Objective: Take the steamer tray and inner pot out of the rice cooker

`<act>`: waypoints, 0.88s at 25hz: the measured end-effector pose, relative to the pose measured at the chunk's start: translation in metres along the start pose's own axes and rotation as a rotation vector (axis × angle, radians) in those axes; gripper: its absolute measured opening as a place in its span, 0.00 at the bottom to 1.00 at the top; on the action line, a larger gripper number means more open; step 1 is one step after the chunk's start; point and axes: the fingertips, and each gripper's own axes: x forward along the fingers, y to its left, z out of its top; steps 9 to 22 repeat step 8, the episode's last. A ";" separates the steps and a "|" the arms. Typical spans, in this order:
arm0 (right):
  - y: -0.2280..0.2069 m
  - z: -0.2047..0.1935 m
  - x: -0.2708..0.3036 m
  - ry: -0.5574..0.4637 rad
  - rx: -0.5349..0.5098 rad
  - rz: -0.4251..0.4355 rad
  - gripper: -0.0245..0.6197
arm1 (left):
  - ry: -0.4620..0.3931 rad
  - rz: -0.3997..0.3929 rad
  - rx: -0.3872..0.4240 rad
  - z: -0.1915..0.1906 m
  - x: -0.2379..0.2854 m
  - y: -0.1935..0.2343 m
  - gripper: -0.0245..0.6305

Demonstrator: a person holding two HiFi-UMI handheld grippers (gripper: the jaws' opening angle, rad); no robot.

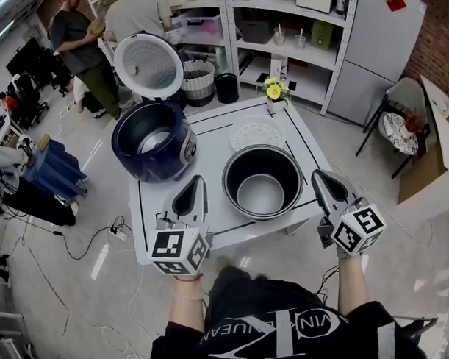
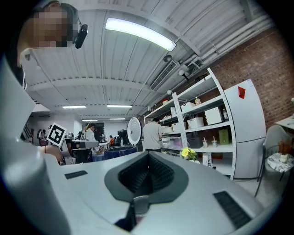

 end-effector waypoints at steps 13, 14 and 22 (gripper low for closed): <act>-0.002 -0.005 0.001 0.011 0.008 -0.005 0.04 | 0.007 -0.002 -0.003 -0.003 0.004 0.002 0.06; -0.002 -0.005 0.001 0.011 0.008 -0.005 0.04 | 0.007 -0.002 -0.003 -0.003 0.004 0.002 0.06; -0.002 -0.005 0.001 0.011 0.008 -0.005 0.04 | 0.007 -0.002 -0.003 -0.003 0.004 0.002 0.06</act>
